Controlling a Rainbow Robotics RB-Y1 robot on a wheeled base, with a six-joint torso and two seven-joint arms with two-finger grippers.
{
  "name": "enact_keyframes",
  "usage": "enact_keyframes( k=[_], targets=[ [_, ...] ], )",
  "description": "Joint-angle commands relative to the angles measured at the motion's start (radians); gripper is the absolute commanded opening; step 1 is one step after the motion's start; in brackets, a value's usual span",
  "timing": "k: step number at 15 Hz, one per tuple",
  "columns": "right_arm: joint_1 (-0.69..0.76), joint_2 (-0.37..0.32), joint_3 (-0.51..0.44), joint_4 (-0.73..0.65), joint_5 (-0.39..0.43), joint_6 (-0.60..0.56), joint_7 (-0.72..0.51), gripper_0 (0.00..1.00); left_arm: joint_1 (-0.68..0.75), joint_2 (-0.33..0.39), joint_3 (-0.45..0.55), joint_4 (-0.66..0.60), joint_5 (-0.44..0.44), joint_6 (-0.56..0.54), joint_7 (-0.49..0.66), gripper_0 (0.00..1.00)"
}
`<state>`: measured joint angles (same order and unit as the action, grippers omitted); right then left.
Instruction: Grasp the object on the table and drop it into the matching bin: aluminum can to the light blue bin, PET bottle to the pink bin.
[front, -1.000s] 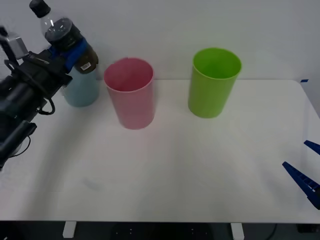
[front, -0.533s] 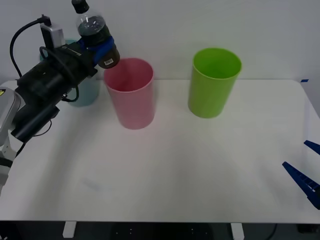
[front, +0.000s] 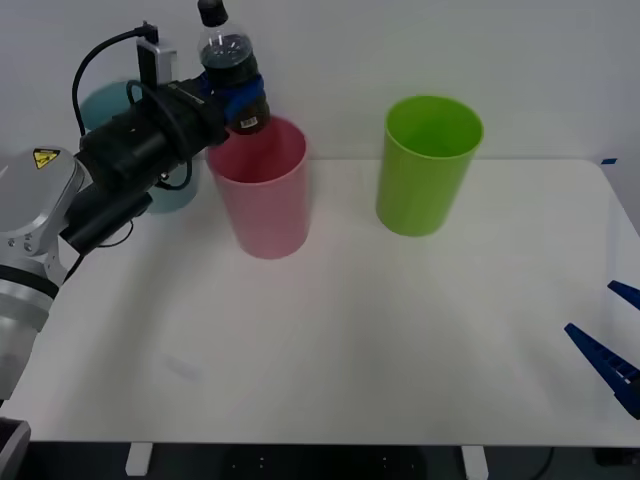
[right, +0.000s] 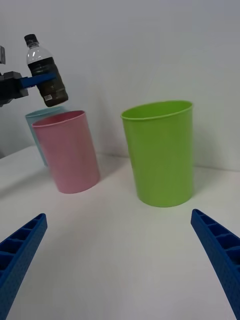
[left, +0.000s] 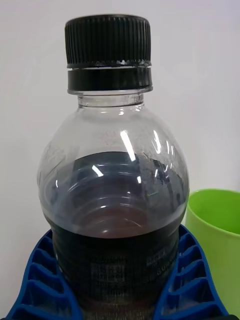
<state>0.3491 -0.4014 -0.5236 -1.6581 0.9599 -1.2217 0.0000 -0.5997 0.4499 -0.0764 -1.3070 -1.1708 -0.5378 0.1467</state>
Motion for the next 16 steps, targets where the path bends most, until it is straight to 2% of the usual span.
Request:
enact_keyframes(
  k=[1, 7, 8, 9, 10, 16],
  targets=[
    [0.0, 0.0, 0.0, 0.0, 0.0, 0.0, 0.0, 1.0, 0.0, -0.007, -0.002, 0.0, -0.001, -0.008, -0.003, 0.0],
    [0.0, 0.0, 0.0, 0.0, 0.0, 0.0, 0.0, 1.0, 0.0, -0.008, -0.003, 0.0, -0.001, -0.008, -0.004, 0.0],
    [0.0, 0.0, 0.0, 0.0, 0.0, 0.0, 0.0, 1.0, 0.0, -0.008, -0.002, 0.0, -0.001, -0.011, -0.004, 0.05],
    [0.0, 0.0, 0.0, 0.0, 0.0, 0.0, 0.0, 1.0, -0.002, -0.008, -0.002, 0.0, -0.001, -0.014, -0.004, 0.32],
    [0.0, 0.0, 0.0, 0.0, 0.0, 0.0, 0.0, 1.0, -0.002, -0.008, -0.002, 0.0, 0.003, -0.014, -0.006, 1.0],
    [0.0, 0.0, 0.0, 0.0, 0.0, 0.0, 0.0, 1.0, 0.0, -0.008, -0.002, 0.0, 0.005, -0.022, -0.004, 1.0]
  ],
)
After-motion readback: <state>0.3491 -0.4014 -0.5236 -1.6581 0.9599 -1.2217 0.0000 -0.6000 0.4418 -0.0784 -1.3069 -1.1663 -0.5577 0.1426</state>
